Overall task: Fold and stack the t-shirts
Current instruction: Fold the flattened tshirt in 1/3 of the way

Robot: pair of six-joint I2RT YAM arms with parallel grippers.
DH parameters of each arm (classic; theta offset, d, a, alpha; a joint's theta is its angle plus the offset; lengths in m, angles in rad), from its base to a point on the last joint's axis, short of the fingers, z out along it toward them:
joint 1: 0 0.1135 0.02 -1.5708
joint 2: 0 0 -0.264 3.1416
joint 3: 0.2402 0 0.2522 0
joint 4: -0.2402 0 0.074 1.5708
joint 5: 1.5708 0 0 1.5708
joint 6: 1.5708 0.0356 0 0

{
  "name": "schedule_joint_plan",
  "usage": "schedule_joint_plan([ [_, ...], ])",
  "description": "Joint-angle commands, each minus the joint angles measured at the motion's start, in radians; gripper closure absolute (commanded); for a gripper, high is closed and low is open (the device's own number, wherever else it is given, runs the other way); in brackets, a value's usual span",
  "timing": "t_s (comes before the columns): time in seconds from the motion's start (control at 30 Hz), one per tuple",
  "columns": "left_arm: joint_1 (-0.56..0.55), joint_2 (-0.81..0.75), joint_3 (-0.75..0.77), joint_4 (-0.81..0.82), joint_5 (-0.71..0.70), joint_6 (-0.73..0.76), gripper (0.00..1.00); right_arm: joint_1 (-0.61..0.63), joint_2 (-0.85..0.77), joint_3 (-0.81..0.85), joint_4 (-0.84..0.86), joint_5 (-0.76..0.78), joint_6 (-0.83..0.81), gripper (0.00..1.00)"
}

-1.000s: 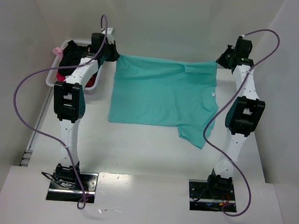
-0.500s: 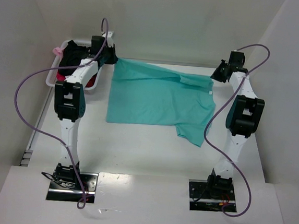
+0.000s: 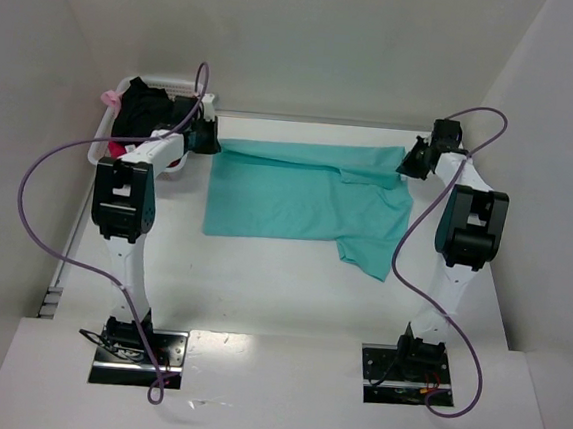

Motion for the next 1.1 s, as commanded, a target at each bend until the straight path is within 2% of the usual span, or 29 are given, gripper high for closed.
schedule_joint_plan([
  [0.0,0.009,-0.074,-0.034,0.021,0.027,0.014,1.0,-0.007,-0.077,-0.054,0.056,-0.02,-0.022,1.0],
  [0.43,0.009,-0.116,-0.155,-0.018,0.014,0.012,1.0,-0.007,-0.057,-0.059,0.056,-0.002,-0.04,1.0],
  [0.7,0.009,-0.096,-0.155,-0.018,-0.084,-0.024,1.0,-0.007,-0.047,-0.068,0.045,0.021,-0.052,1.0],
  [0.97,0.009,-0.076,-0.125,-0.018,-0.105,-0.035,1.0,-0.007,-0.066,-0.078,0.025,0.063,-0.072,1.0],
  [1.07,0.009,-0.076,-0.135,-0.018,-0.115,-0.015,0.97,-0.007,-0.066,-0.078,0.025,0.063,-0.072,1.0],
])
